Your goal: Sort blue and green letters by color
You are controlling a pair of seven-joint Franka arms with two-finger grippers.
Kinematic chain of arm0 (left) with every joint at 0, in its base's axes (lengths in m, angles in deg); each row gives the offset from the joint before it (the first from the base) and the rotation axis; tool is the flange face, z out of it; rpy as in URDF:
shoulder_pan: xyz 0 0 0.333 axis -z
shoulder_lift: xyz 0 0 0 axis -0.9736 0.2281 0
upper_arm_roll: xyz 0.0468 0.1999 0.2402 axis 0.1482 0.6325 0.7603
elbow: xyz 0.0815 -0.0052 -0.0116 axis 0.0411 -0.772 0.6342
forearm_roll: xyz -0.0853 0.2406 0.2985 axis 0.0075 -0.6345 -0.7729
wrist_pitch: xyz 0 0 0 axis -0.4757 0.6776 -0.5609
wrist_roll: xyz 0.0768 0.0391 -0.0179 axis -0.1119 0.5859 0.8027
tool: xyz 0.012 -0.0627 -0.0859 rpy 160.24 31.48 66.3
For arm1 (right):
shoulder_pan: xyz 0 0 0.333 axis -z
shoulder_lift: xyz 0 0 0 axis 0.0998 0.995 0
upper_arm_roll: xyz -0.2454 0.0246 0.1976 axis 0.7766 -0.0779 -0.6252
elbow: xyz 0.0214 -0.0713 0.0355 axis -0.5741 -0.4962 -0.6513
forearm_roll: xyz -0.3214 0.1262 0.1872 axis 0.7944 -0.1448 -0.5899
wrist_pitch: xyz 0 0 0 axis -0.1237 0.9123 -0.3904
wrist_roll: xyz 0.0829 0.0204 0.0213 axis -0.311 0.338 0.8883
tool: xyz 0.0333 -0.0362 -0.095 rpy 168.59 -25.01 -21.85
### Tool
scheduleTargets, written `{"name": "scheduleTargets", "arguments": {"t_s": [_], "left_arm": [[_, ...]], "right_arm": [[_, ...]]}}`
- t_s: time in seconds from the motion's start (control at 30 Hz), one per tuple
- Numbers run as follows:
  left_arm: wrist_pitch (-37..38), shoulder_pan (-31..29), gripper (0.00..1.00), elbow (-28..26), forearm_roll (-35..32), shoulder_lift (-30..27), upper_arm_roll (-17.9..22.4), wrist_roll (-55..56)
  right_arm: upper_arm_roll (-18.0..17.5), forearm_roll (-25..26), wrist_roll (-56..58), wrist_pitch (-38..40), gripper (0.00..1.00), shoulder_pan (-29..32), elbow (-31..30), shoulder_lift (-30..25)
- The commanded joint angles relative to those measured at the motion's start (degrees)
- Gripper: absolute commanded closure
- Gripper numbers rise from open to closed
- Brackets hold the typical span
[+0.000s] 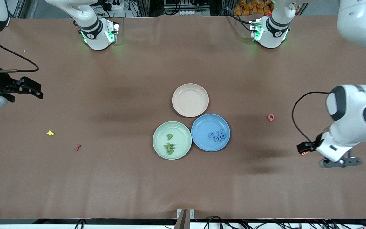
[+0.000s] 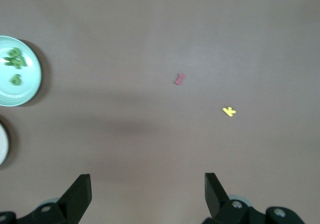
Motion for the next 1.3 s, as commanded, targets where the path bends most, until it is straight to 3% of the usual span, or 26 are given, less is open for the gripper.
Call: {"name": "scheduleTargets", "arguments": {"t_s": [0.0, 0.27, 0.83, 1.27], "left_arm": [[6.6, 0.3, 0.0, 1.1, -1.0, -4.7, 0.1, -0.2], [14.0, 0.4, 0.0, 1.2, -0.4, -11.5, 0.0, -0.3], [21.1, 0.1, 0.0, 0.2, 4.7, -22.7, -0.4, -0.6], [22.8, -0.3, 0.0, -6.8, 4.6, -31.1, -0.4, -0.7]], "right_arm": [[0.2, -1.5, 0.6, -0.7, 0.0, 0.2, -1.0, -1.2], [0.2, -1.0, 0.6, -0.8, 0.0, 0.1, -1.8, -1.6], [0.2, -1.0, 0.6, -2.5, 0.0, 0.3, -2.8, -1.9], [0.3, -1.0, 0.7, -5.4, 0.0, 0.4, -5.6, -3.3]]}}
